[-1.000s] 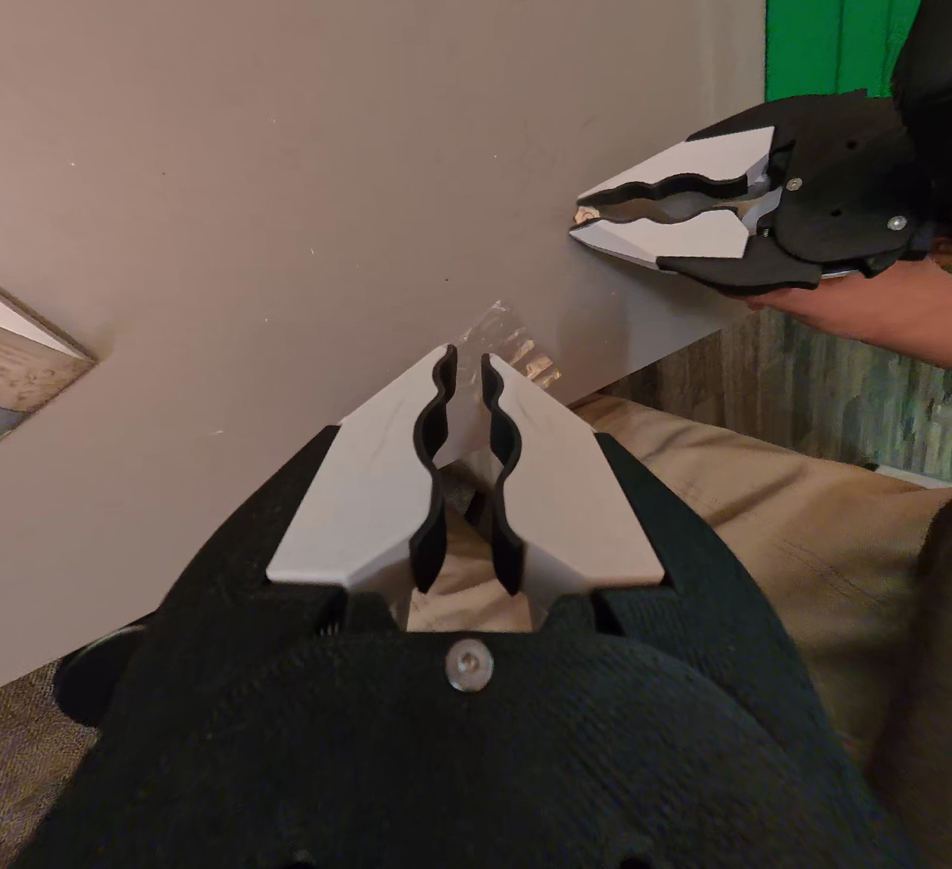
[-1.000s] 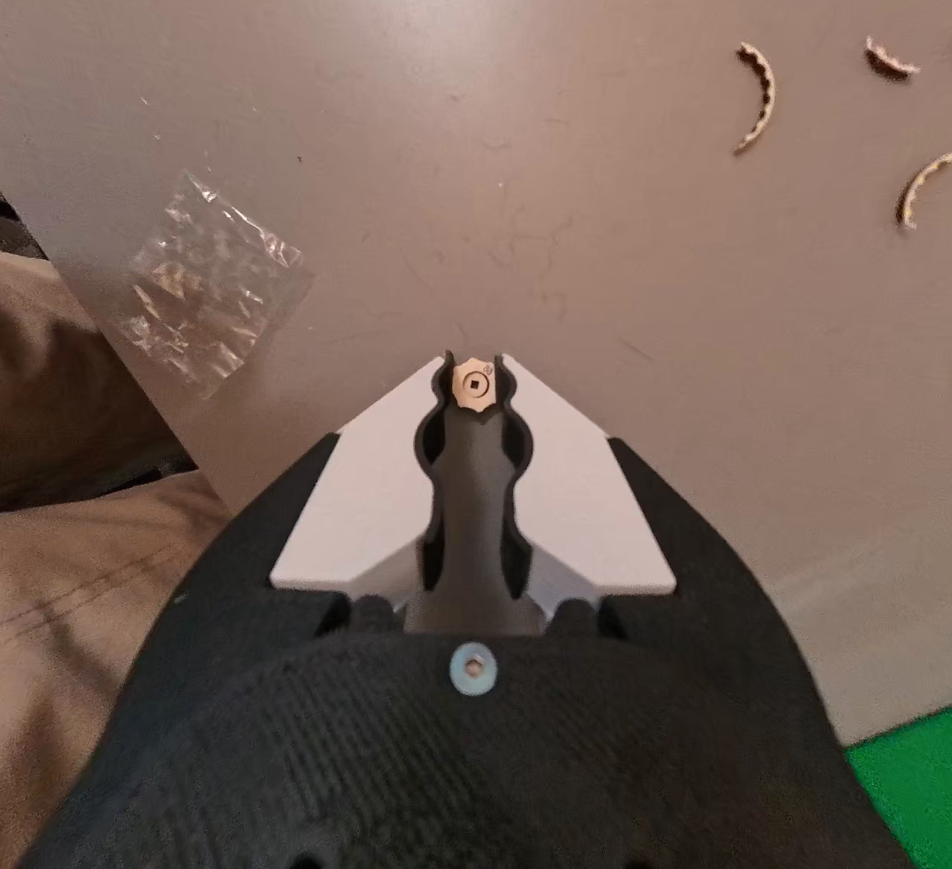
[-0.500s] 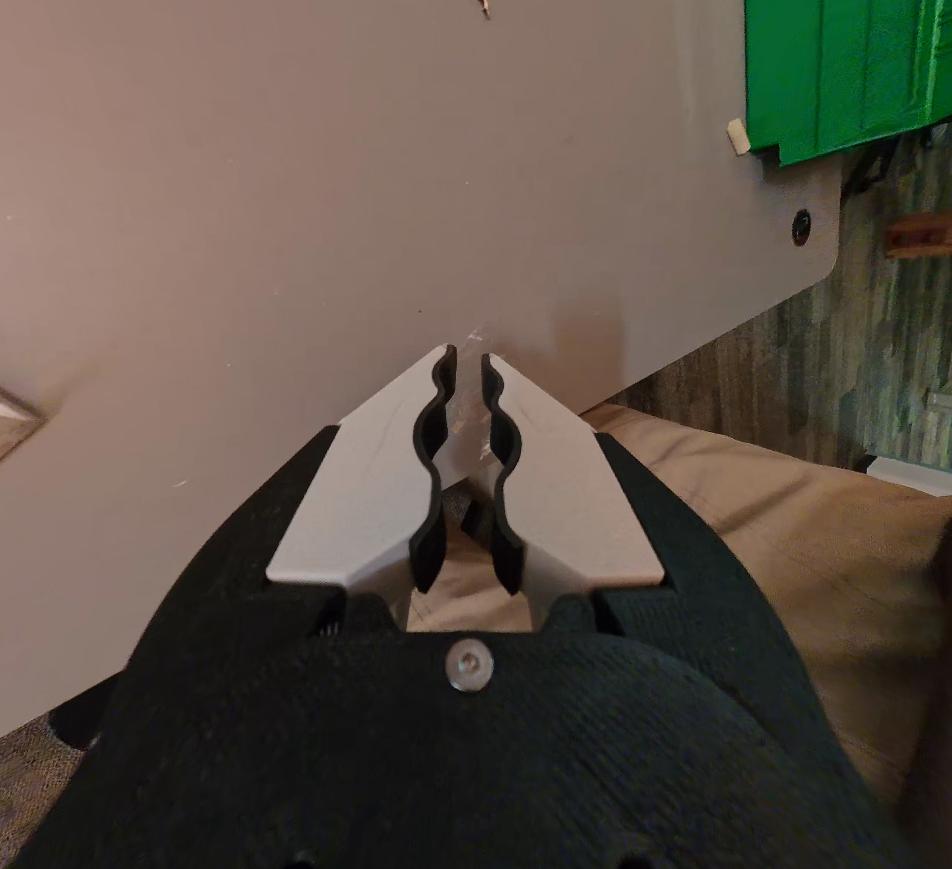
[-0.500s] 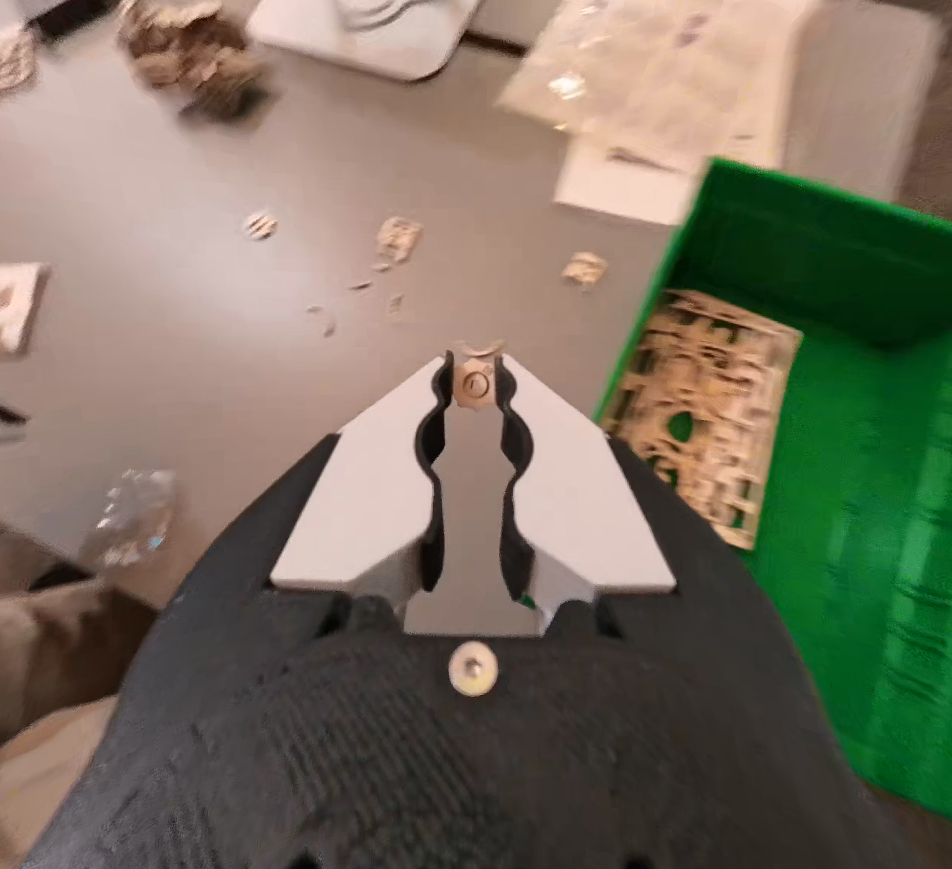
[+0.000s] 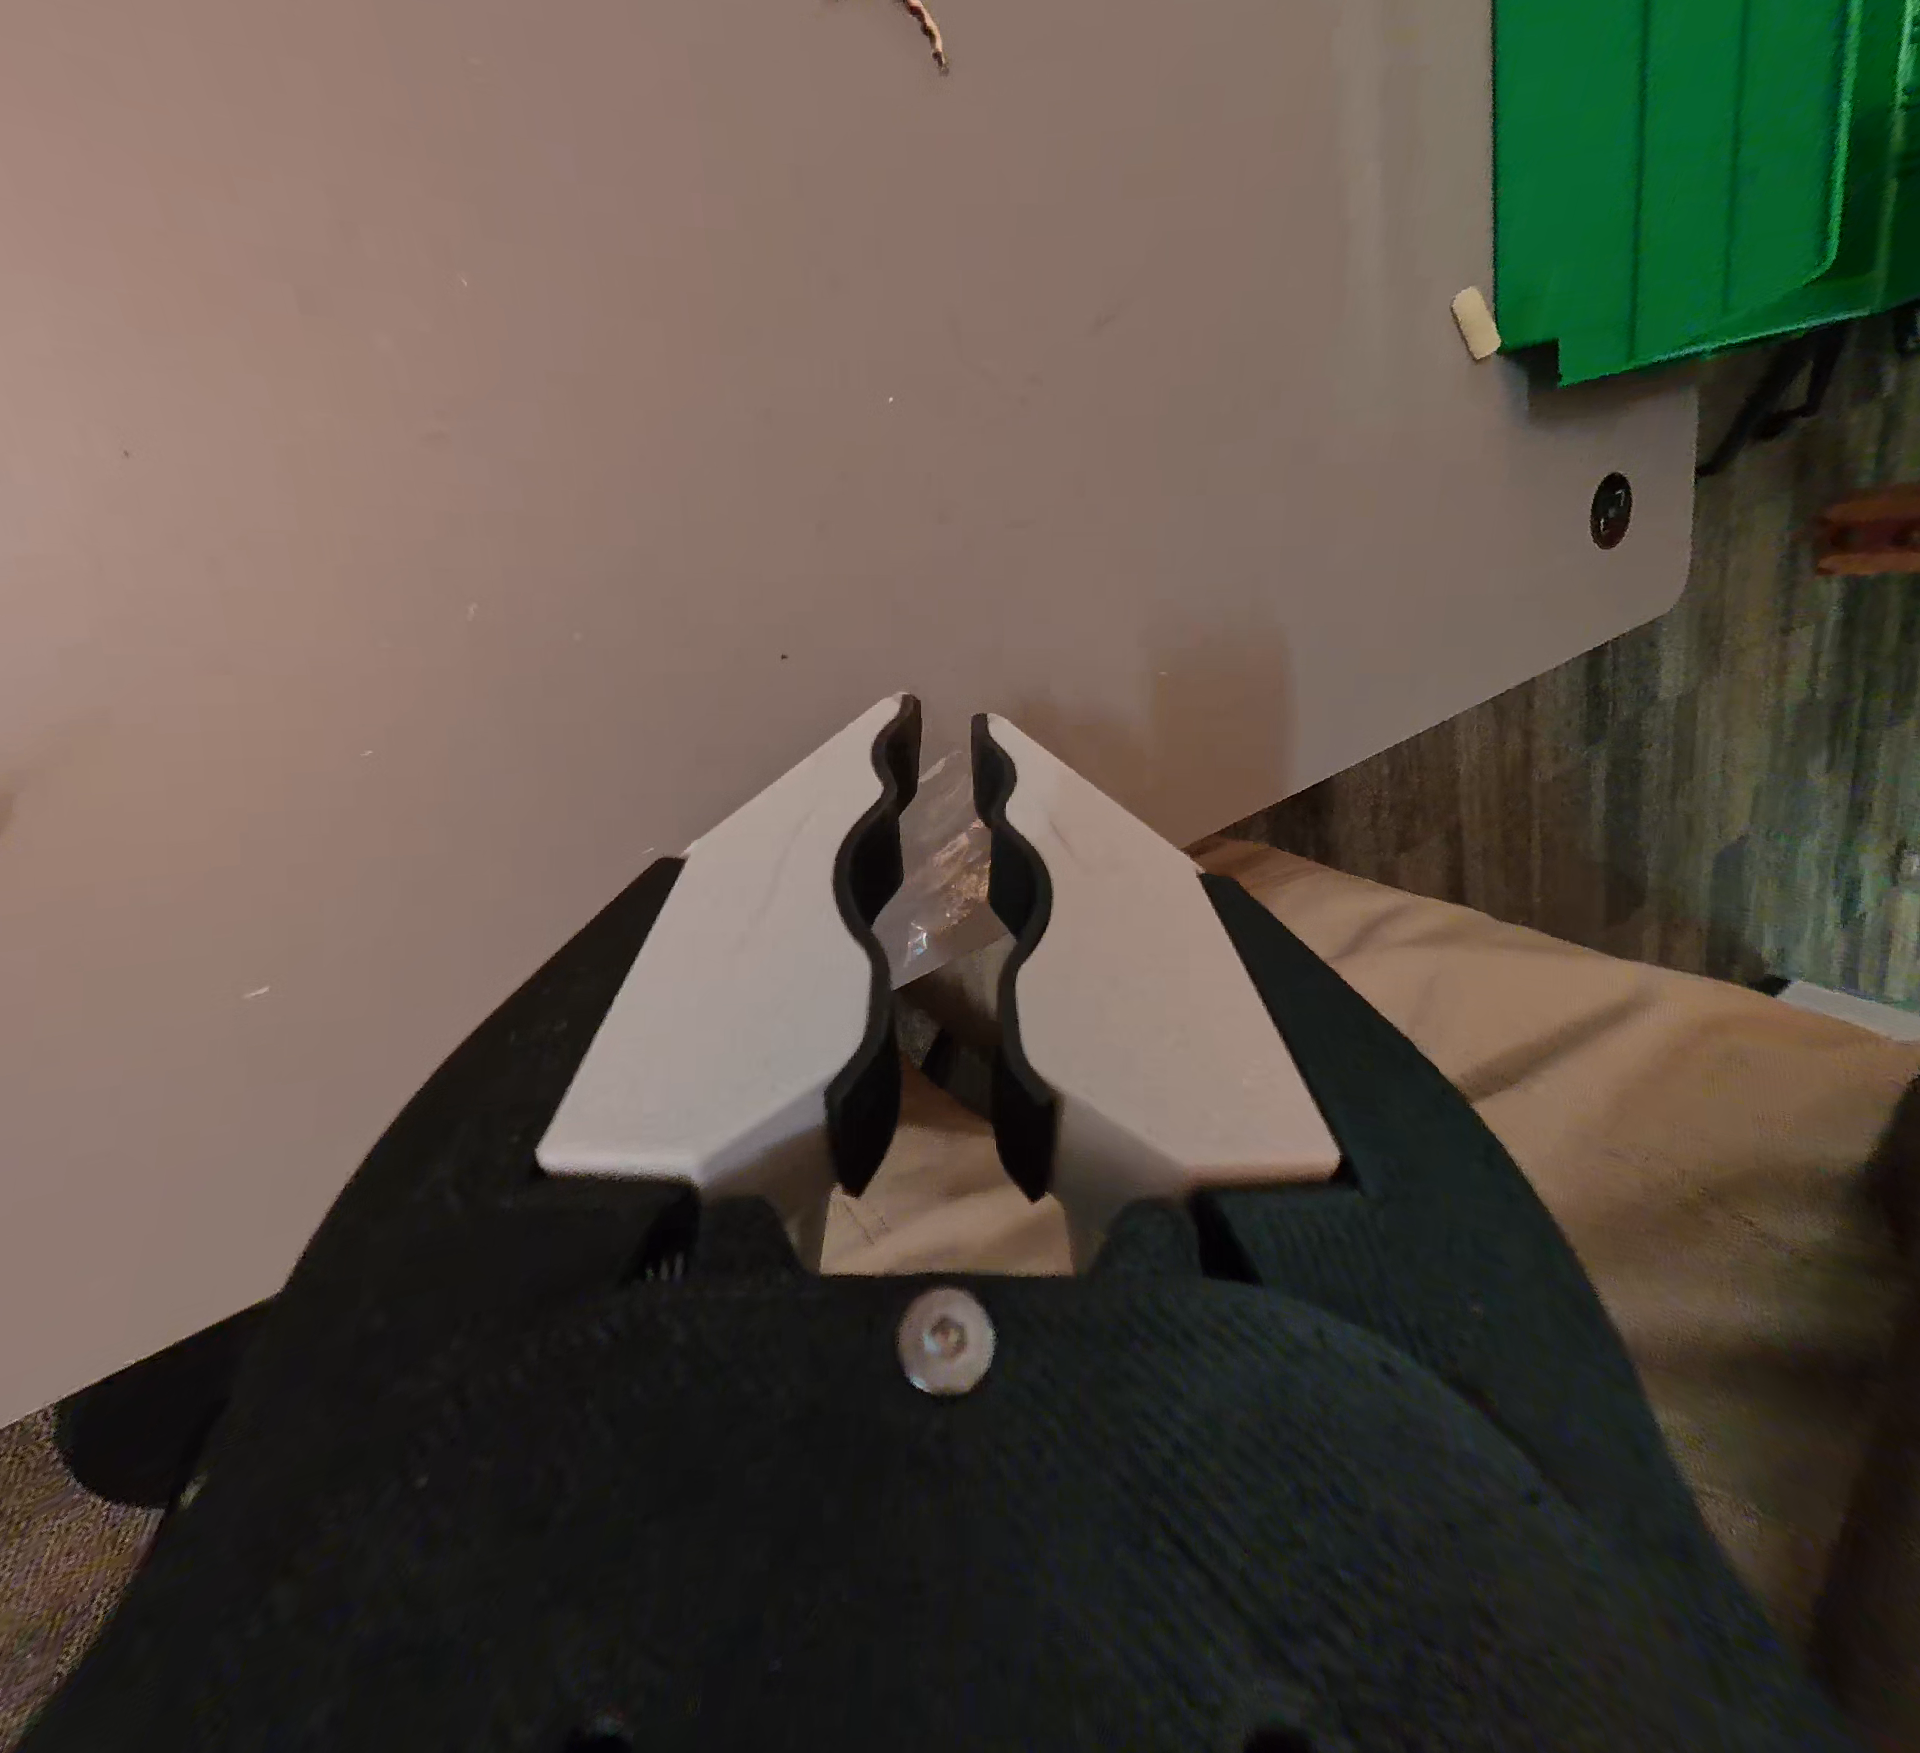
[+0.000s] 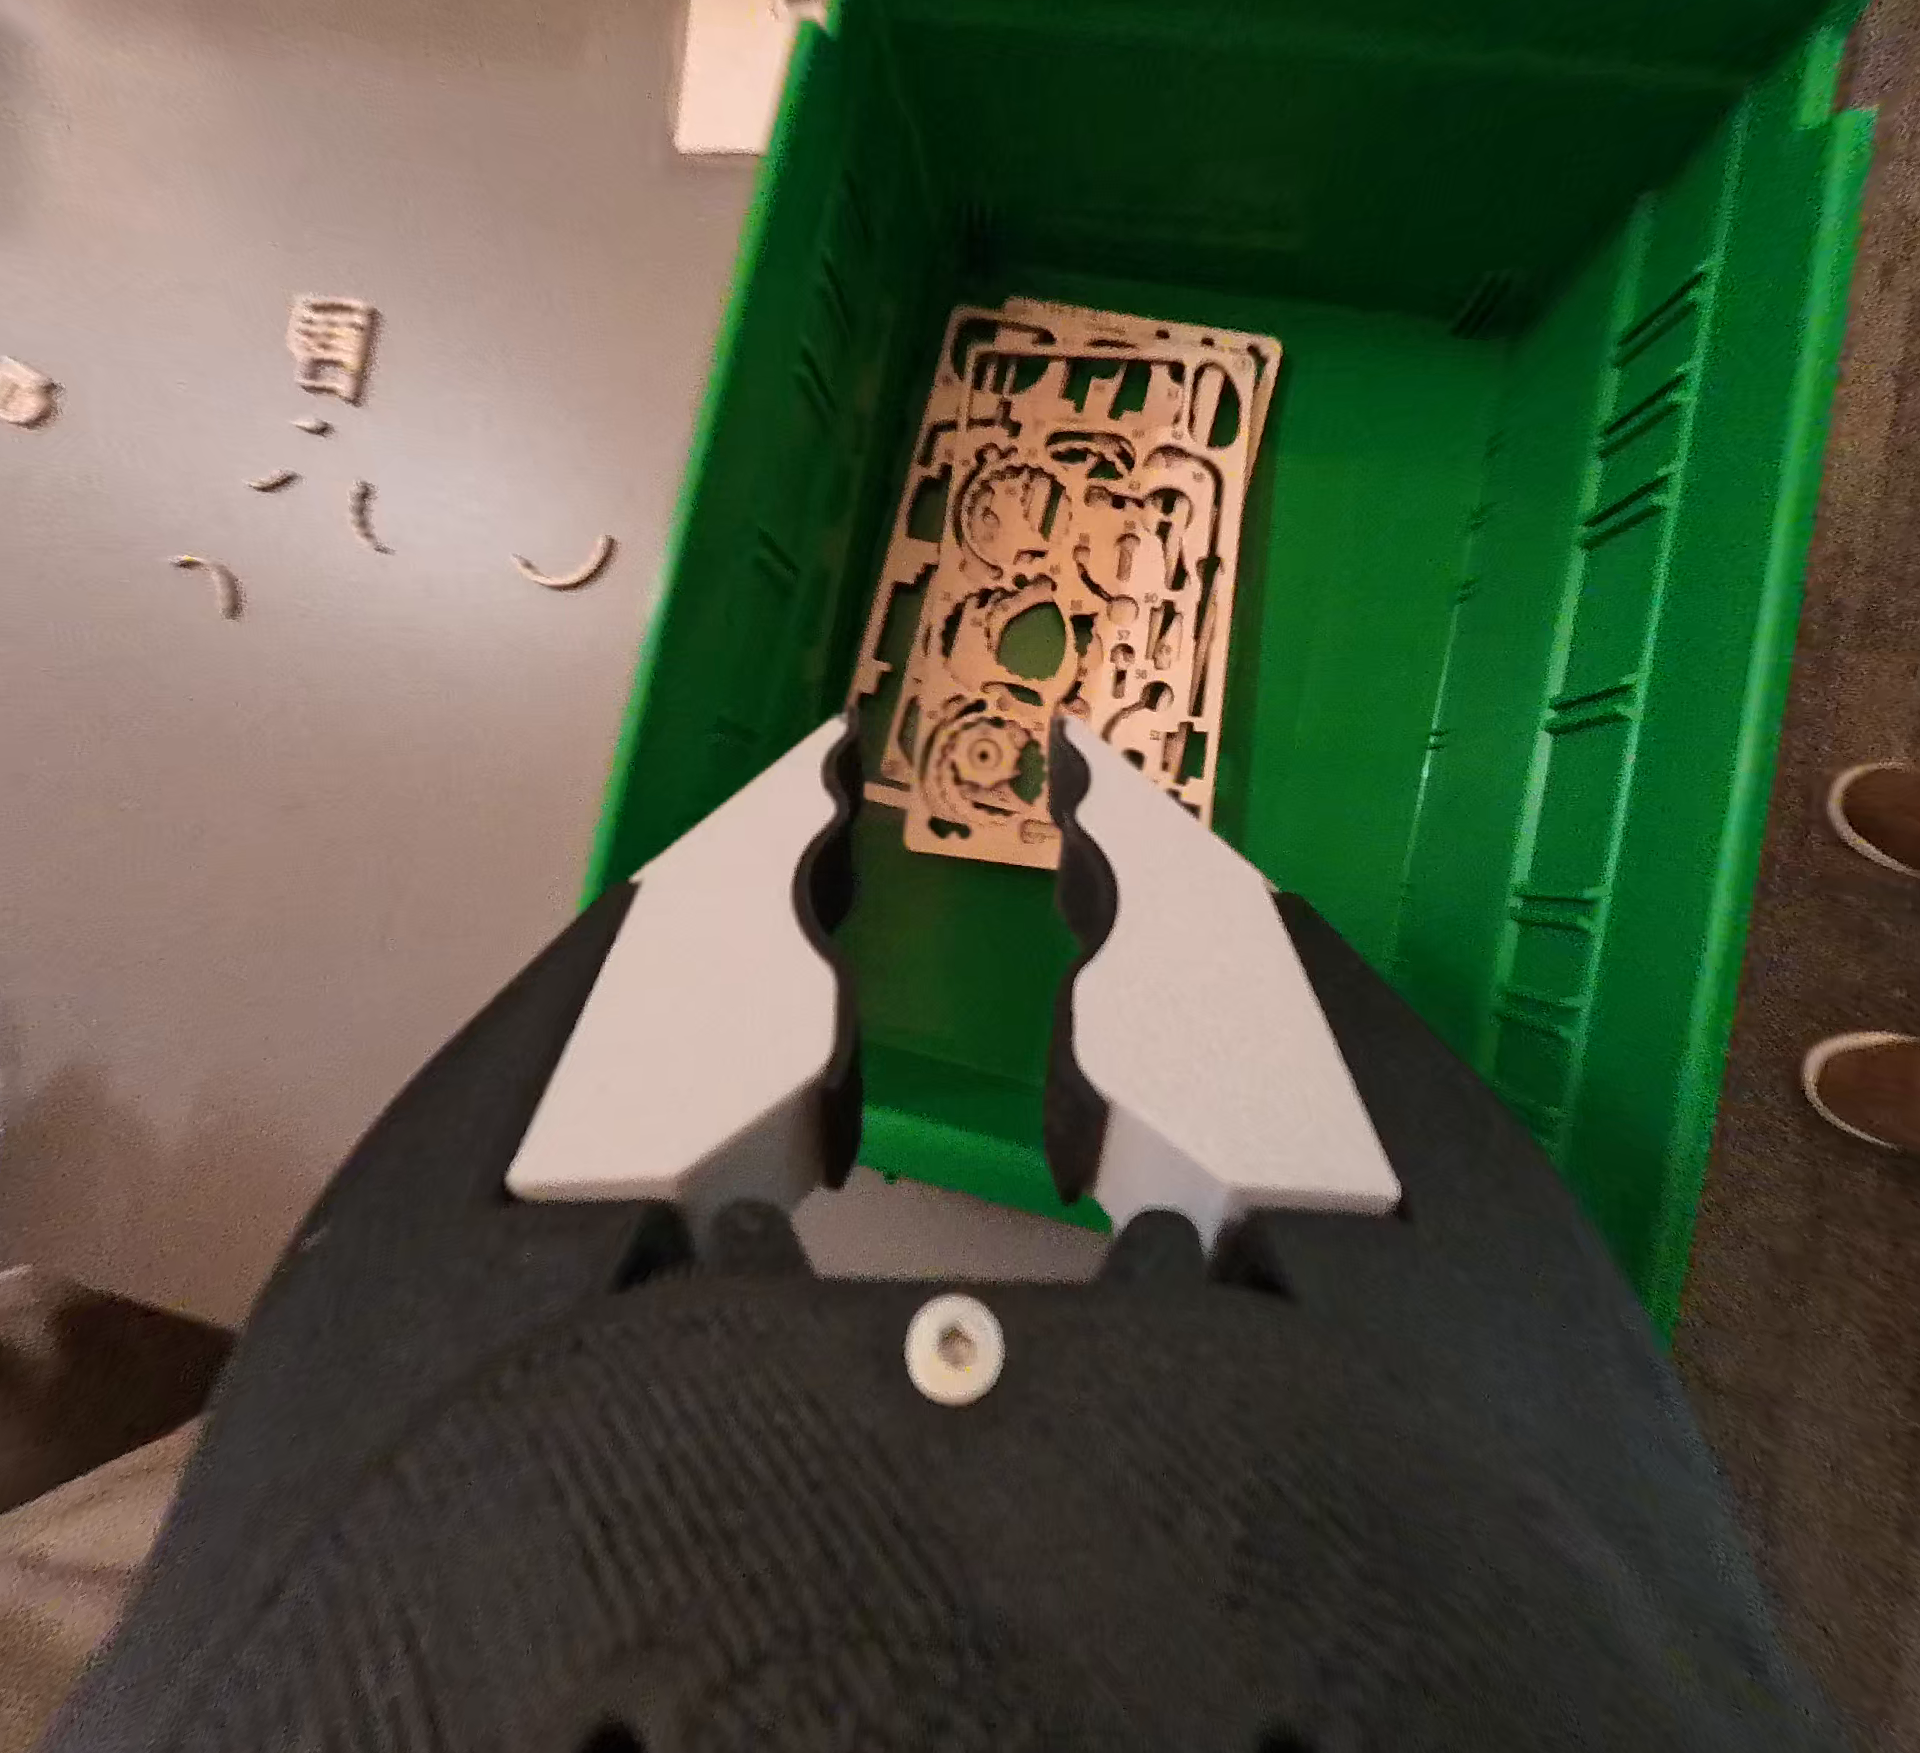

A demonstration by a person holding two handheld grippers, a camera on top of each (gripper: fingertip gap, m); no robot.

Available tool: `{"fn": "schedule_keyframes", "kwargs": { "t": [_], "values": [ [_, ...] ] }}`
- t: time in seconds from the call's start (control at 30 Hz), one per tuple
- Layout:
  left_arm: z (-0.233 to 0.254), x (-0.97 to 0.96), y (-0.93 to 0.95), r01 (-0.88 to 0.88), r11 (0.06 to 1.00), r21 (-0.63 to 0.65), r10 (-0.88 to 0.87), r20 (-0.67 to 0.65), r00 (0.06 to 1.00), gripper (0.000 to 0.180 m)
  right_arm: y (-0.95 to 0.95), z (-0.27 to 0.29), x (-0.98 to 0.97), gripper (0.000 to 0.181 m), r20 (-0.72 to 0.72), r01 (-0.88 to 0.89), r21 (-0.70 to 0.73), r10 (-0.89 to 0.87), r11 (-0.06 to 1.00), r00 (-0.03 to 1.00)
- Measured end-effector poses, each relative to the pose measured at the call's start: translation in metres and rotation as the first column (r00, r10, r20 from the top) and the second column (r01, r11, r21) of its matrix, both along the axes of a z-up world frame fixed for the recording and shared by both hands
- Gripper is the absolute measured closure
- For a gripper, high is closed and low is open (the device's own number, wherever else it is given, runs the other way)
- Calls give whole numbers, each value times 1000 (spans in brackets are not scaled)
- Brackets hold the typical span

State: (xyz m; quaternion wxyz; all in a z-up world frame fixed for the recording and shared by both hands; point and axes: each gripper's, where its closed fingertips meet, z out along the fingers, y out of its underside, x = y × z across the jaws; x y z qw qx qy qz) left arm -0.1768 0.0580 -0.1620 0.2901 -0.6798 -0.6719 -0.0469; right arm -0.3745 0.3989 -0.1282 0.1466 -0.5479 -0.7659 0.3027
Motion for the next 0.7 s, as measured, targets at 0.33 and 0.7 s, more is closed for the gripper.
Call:
{"fn": "schedule_keyframes", "kwargs": {
  "t": [0.33,0.7],
  "values": [
    [-7,6,-38,-92,996,-18,93,9,996,176,-210,-2,144,143,-15,-584,-135,587,801,809],
    [6,18,-67,-90,996,-12,89,-15,996,176,-325,-111,224,134,180,-866,68,848,495,498]
  ]
}}
